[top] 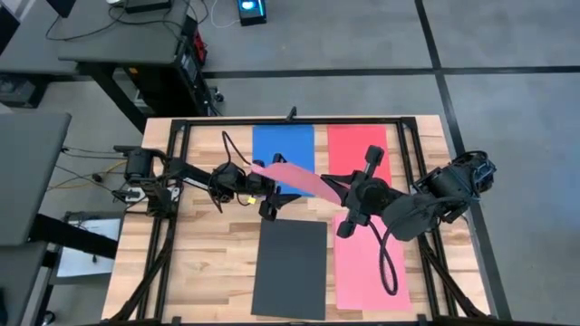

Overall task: Organize paper
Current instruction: Stack the pink paper on top of the pink paper

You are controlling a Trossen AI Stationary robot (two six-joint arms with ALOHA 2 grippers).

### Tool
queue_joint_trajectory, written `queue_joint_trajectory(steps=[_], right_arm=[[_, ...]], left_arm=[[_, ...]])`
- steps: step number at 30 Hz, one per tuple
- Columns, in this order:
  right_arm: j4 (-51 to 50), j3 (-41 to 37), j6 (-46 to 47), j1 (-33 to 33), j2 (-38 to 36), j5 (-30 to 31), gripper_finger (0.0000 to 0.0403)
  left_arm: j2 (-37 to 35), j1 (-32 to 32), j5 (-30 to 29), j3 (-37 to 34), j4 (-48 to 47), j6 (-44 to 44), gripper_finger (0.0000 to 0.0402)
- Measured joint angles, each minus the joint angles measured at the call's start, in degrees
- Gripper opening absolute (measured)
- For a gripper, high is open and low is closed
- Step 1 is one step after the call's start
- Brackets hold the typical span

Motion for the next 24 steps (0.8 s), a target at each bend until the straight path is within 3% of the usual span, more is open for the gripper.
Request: queue_joint_trajectory(steps=[4,9,14,24], right_arm=[[-6.2,0.0,6.0,0.0,0.0,0.0,0.0000],[-14.4,0.0,14.5,0.6,0.0,1.8,0.0000],[-20.0,0.0,20.7,1.8,-0.2,3.0,0.0000],[-33.3,-0.3,39.5,4.1,-0.7,1.7,0.0000]], left_arm=[[0.0,-0.4,0.0,0.0,-0.1,0.8,0.0194],[0.0,-1.2,0.5,0.0,-0.2,0.9,0.0092],[0.0,-1.1,4.0,0.0,-4.0,-1.0,0.0018],[0.0,-1.2,4.8,0.0,-8.1,-1.8,0.0000]])
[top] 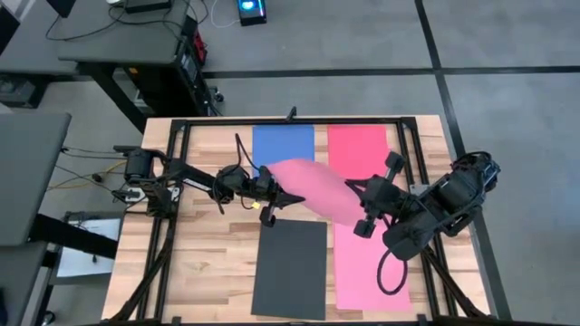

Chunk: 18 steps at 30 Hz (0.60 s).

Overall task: Organize paper
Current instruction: Stack the pink paper on top of the pink paper

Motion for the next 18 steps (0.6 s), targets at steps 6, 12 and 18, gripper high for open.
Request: queue_joint_trajectory(steps=[6,12,18], right_arm=[[-0.3,-0.6,4.2,1.3,-0.2,-6.6,0.0000],[-0.3,-2.3,10.7,1.2,-0.4,-14.6,0.0000],[-0.3,-9.1,14.7,-0.3,-0.2,-18.6,0.0000]], left_arm=[[0.0,-0.1,0.0,0.0,0.2,-1.2,0.0000],[0.0,-1.1,0.0,0.0,-0.2,-4.6,0.0000],[0.0,-2.9,0.0,0.0,-0.6,-5.1,0.0000]])
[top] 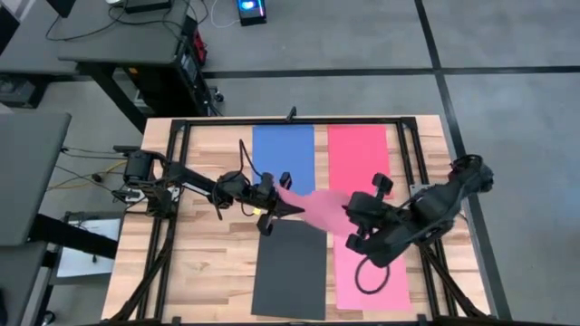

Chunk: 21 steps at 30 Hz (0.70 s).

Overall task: Organize paper
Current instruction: Stack the pink paper on top of the pink paper

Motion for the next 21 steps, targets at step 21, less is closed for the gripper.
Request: queue_joint_trajectory(steps=[21], right_arm=[[28.8,-38.7,5.8,2.5,-16.9,0.6,0.0000]], left_arm=[[0.0,-1.6,0.5,0.0,-2.7,-3.2,0.0000]])
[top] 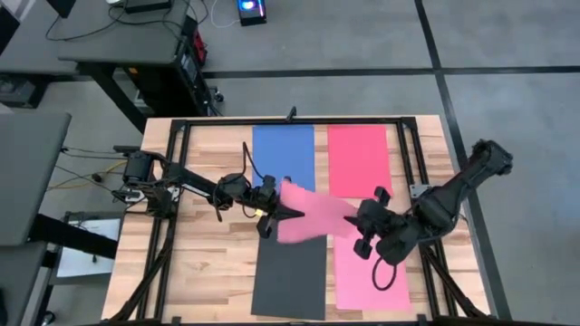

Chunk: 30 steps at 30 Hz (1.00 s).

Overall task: Organize paper
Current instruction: Stack the pink paper on top of the pink paper

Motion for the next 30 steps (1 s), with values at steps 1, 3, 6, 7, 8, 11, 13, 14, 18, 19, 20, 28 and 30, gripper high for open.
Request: queue_joint_trajectory(steps=[1,3,6,7,8,11,13,14,18,19,20,28,30], right_arm=[[3.7,-3.3,-1.0,-0.2,-1.4,0.0,0.0000],[9.5,-9.0,-2.7,-0.4,-4.0,-0.1,0.0000],[15.3,-15.5,-3.2,-0.3,-8.3,0.3,0.0000],[16.6,-17.2,-2.7,-0.3,-9.7,1.1,0.0000],[17.9,-18.6,-2.2,-0.3,-10.9,1.4,0.0000],[21.0,-21.5,-2.1,-0.3,-13.9,1.5,0.0000],[22.2,-21.9,-2.0,-0.4,-15.6,1.5,0.0000],[22.5,-22.0,-1.9,-0.3,-16.2,1.5,0.0000],[23.4,-22.0,1.6,1.3,-18.1,1.0,0.0000],[23.2,-22.0,2.9,1.9,-18.5,1.0,0.0000],[23.0,-22.0,4.4,2.4,-18.9,1.0,0.0000],[13.5,-22.0,21.1,5.7,-18.8,-0.1,0.0000],[10.4,-22.0,25.5,6.6,-18.2,-1.3,0.0000]], left_arm=[[0.0,0.0,0.0,0.0,0.0,-0.3,0.0000],[0.0,0.0,0.0,0.0,0.0,-1.1,0.0000],[0.0,-0.2,0.5,0.0,0.0,-2.4,0.0000],[0.0,-0.2,0.5,0.0,0.1,-3.3,0.0000],[0.0,-0.3,0.5,0.0,0.1,-4.2,0.0000],[0.0,-0.6,0.5,0.5,-0.3,-6.3,0.0000],[0.0,-0.9,0.5,1.3,-1.0,-7.6,0.0000],[0.0,-1.2,0.4,2.1,-2.1,-8.2,0.0000],[0.0,-3.2,-0.9,5.8,-10.4,-8.7,0.0000],[0.0,-3.9,-1.5,7.0,-13.0,-8.3,0.0000],[0.0,-4.6,-2.0,8.1,-15.6,-7.8,0.0000],[0.0,-7.6,-5.7,14.2,-27.0,-7.3,0.0000],[0.0,-7.8,-6.9,14.7,-29.3,-7.8,0.0000]])
